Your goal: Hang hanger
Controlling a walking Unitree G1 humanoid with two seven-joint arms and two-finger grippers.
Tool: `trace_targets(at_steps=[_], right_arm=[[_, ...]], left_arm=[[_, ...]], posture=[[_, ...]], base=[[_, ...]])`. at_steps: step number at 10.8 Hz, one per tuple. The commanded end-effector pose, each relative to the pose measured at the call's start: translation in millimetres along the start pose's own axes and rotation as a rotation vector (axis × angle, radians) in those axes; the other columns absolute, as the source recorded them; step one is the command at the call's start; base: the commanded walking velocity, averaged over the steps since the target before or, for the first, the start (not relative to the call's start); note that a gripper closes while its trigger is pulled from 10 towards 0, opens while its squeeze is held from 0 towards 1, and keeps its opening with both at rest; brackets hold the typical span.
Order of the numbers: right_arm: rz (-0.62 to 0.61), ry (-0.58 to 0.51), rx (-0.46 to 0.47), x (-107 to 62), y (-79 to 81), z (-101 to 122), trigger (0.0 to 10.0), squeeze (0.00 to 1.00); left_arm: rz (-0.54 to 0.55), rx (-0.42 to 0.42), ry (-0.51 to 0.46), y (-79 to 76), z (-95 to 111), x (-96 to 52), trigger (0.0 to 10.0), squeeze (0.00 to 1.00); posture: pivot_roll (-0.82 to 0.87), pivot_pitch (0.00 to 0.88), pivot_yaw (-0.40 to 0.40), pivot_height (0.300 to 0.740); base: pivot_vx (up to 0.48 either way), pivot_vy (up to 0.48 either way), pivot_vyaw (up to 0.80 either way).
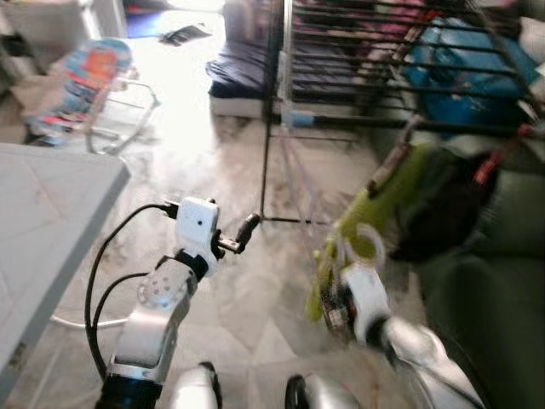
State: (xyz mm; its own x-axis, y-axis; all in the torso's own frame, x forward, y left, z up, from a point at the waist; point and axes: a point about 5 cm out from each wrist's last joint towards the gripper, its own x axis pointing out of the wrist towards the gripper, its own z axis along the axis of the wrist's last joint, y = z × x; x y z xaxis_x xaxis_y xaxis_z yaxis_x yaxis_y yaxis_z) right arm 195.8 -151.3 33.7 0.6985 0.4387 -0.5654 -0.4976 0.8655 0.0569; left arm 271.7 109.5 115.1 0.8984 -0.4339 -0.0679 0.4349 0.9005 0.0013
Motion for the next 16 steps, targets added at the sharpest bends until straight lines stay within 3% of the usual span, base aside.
trace_targets(at_steps=[1,3,4,5,7,8,10,12,16], right_arm=[[0.027,0.016,-0.005,-6.2,2.0,4.1,10.0,0.00],[0.037,0.125,0.139,-27.4,3.8,-15.6,10.0,0.00],[0.012,0.148,0.181,-27.9,-0.7,-16.1,10.0,0.00],[-0.086,0.157,0.211,-21.2,-12.5,-11.9,10.0,0.00],[-0.206,0.060,0.308,2.8,-24.1,16.0,10.0,0.00],[-0.240,0.034,0.326,18.7,-24.4,31.4,10.0,0.00],[-0.257,0.022,0.367,33.6,-20.4,44.7,10.0,0.00],[-0.285,0.035,0.389,38.4,-21.0,44.6,10.0,0.00],[-0.448,0.019,0.411,38.3,-40.4,46.7,10.0,0.00]], left_arm=[[-0.006,-0.010,-0.003,-1.5,-0.3,-3.2,10.0,0.00],[-0.032,-0.006,0.003,-3.5,-1.1,-2.5,10.0,0.00],[-0.035,-0.005,0.005,-4.2,-1.3,-1.7,10.0,0.00],[-0.040,-0.003,0.003,-6.0,-0.3,0.0,10.0,0.00],[-0.030,-0.007,0.012,-1.7,-0.9,0.5,10.0,0.00],[-0.030,-0.009,0.017,-1.0,-1.3,0.5,10.0,0.00],[-0.036,-0.003,0.011,-0.9,-0.6,-0.5,10.0,0.00],[-0.043,0.001,0.001,-1.6,-0.7,-1.3,10.0,0.00],[-0.086,0.005,-0.002,-9.1,-0.5,0.3,10.0,0.00]], posture=[[-0.04,0.098,-0.036,0.740],[-0.06,0.099,-0.030,0.740],[-0.06,0.098,-0.028,0.740],[-0.06,0.098,-0.028,0.740],[-0.05,0.095,-0.026,0.740],[-0.04,0.097,-0.027,0.740],[-0.03,0.098,-0.034,0.740],[-0.03,0.101,-0.038,0.740],[-0.04,0.103,-0.040,0.740]], base=[[0.000,0.000,0.00],[0.000,0.000,0.00],[0.000,0.000,0.00],[0.000,0.000,0.00],[0.000,0.000,0.00],[0.000,0.480,0.00],[0.000,0.480,0.00],[0.000,0.454,0.00],[0.000,0.000,-0.30]])
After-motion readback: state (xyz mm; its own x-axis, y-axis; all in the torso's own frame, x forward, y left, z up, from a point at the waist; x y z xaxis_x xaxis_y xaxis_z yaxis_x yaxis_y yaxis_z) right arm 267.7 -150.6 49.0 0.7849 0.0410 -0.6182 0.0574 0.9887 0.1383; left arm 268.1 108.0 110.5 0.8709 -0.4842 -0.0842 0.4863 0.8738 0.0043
